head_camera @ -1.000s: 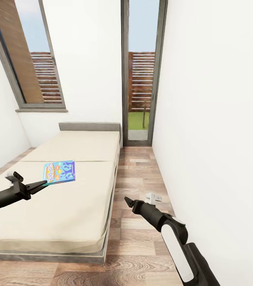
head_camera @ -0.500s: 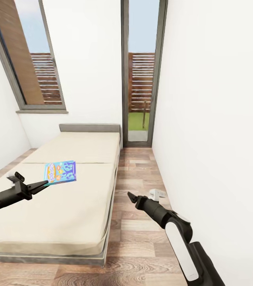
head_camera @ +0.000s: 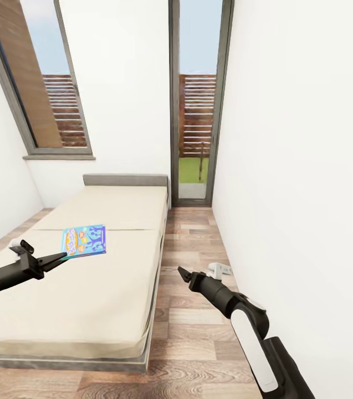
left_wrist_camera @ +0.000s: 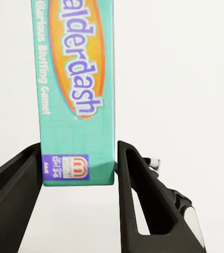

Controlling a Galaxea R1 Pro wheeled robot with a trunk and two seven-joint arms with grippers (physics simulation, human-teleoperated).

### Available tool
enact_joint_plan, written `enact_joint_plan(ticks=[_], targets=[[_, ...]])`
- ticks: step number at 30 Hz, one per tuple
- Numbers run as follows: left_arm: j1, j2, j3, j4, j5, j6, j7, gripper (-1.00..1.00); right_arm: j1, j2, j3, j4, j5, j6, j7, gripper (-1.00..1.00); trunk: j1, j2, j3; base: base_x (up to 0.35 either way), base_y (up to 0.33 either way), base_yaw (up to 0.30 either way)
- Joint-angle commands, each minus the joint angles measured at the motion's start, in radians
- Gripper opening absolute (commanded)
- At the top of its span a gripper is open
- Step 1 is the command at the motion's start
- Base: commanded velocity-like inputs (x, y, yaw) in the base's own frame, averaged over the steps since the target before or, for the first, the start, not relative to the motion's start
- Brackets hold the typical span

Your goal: Put all the toys in the child's room - the three board games (two on the bed and one on the table), the two jigsaw puzzles on the table, and the tennis ball on the table - inside the toy box on the table in the child's room.

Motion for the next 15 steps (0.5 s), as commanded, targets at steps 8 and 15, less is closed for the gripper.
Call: enact_joint_plan(ticks=[8, 15], targets=[[0.000, -0.003, -0.002, 0.000, 0.002, 0.010, -0.002, -1.00, -0.001, 0.000, 0.000, -0.001, -0.006, 0.003, -0.004, 1.00, -0.031, 0.056, 0.024, 0.000, 0.000, 0.000], [0.000, -0.005, -0.002, 0.000, 0.002, 0.010, -0.002, -1.00, -0.001, 0.000, 0.000, -0.002, -0.006, 0.003, -0.004, 1.00, -0.058, 0.105, 0.046, 0.000, 0.000, 0.000]])
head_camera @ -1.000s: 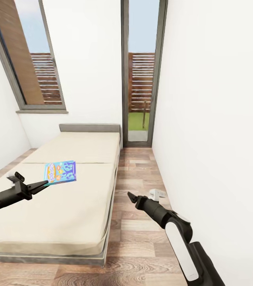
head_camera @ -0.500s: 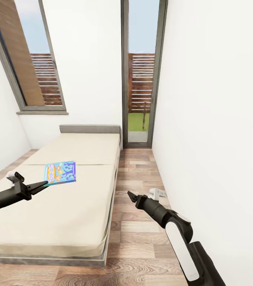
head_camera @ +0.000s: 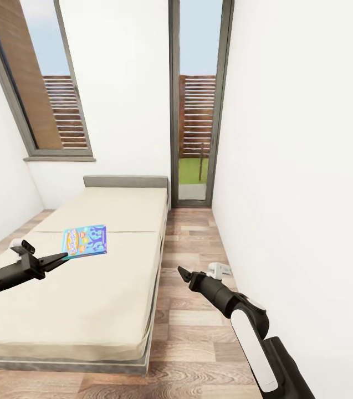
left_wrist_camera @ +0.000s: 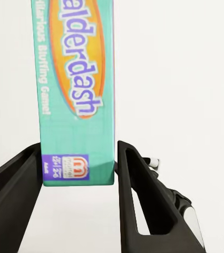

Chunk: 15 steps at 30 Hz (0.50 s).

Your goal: Put all the toys in the child's room - the three board games (two on the bed and one on the table), the two jigsaw puzzles on the table, and the tennis ball on the table - inside the toy box on the table in the child's room.

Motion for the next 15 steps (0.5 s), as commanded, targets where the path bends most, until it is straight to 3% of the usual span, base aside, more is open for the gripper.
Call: enact_joint_plan(ticks=[1, 11, 15], targets=[[-0.001, 0.000, 0.000, 0.000, 0.000, 0.010, -0.003, -1.00, -0.001, 0.001, 0.000, -0.001, -0.007, 0.004, -0.005, 1.00, -0.004, 0.007, 0.002, 0.000, 0.000, 0.000], [-0.001, 0.000, -0.001, 0.000, 0.000, 0.010, -0.003, -1.00, -0.001, 0.002, 0.002, -0.001, -0.006, 0.002, -0.005, 1.00, -0.042, 0.077, 0.033, 0.000, 0.000, 0.001], [-0.001, 0.001, -0.001, 0.000, 0.000, 0.010, -0.003, -1.00, -0.001, 0.002, 0.002, 0.000, -0.006, 0.002, -0.006, 1.00, -0.058, 0.105, 0.047, 0.000, 0.000, 0.105]])
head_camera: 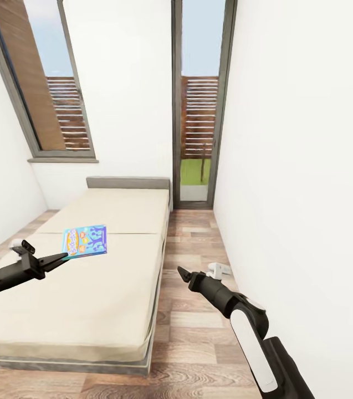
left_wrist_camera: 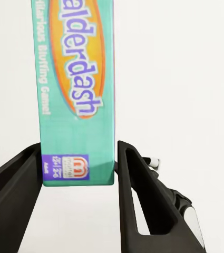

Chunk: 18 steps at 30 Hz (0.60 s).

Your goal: Put all the toys in the child's room - the three board games (two on the bed and one on the table), the two jigsaw puzzles on the table, and the tennis ball on the table - inside the toy box on the table in the child's room.

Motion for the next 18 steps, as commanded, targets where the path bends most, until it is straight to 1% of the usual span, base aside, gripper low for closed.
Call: enact_joint_plan(ticks=[1, 6, 18], targets=[[-0.001, 0.000, 0.000, 0.000, 0.000, 0.010, -0.003, -1.00, -0.001, 0.000, 0.000, -0.001, -0.007, 0.004, -0.005, 1.00, -0.004, 0.007, 0.002, 0.000, 0.000, 0.199], [0.000, -0.001, -0.001, 0.000, 0.001, 0.010, -0.003, -1.00, -0.001, 0.000, 0.000, -0.001, -0.005, 0.004, -0.006, 1.00, -0.023, 0.042, 0.020, 0.000, 0.000, 0.233], [0.001, -0.002, -0.001, 0.000, 0.000, 0.010, -0.003, -1.00, -0.001, 0.000, 0.000, 0.000, -0.002, 0.004, -0.006, 1.00, -0.069, 0.126, 0.063, 0.000, 0.000, 0.273]])
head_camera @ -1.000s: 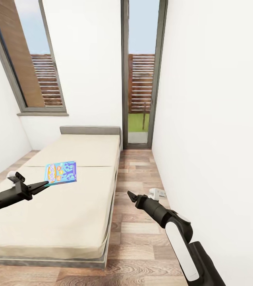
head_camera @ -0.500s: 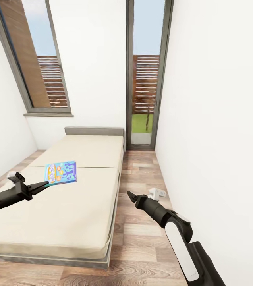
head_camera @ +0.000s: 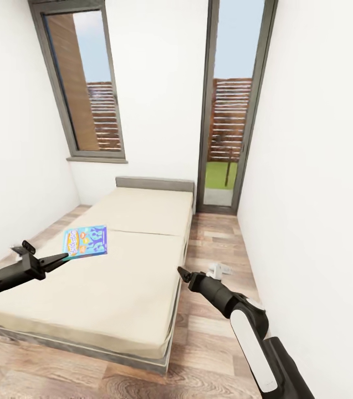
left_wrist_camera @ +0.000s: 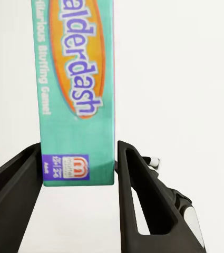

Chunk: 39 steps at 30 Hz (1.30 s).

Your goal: Put all the toys in the child's room - the three board games (two on the bed and one on the table), the two jigsaw puzzles on the table, and the tennis ball on the table - inside the toy box on the table in the child's room.

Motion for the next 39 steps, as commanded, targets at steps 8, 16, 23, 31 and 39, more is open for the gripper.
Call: enact_joint_plan(ticks=[8, 16, 23, 31, 39], targets=[[-0.001, 0.001, 0.000, 0.000, 0.002, 0.011, -0.003, -1.00, -0.001, 0.001, 0.000, 0.000, -0.006, 0.004, -0.006, 1.00, -0.031, 0.055, 0.028, 0.000, 0.000, 0.277], [-0.001, 0.002, 0.000, 0.000, 0.002, 0.011, -0.003, -1.00, -0.001, 0.004, 0.001, 0.001, -0.006, 0.004, -0.008, 1.00, -0.061, 0.111, 0.056, 0.000, 0.000, 0.277], [-0.001, 0.002, 0.001, 0.000, 0.002, 0.011, -0.003, -1.00, -0.001, 0.007, 0.001, 0.003, -0.006, 0.005, -0.009, 1.00, -0.088, 0.160, 0.082, 0.000, 0.000, 0.277], [-0.001, -0.001, 0.000, 0.000, 0.002, 0.011, -0.002, -1.00, -0.001, 0.004, 0.001, 0.006, -0.006, 0.005, -0.005, 1.00, -0.119, 0.216, 0.110, 0.000, 0.000, 0.277], [-0.001, -0.003, 0.000, 0.000, 0.001, 0.009, -0.001, -1.00, -0.001, 0.006, 0.004, 0.009, -0.007, 0.005, -0.007, 1.00, -0.150, 0.272, 0.139, 0.000, 0.000, 0.277]])
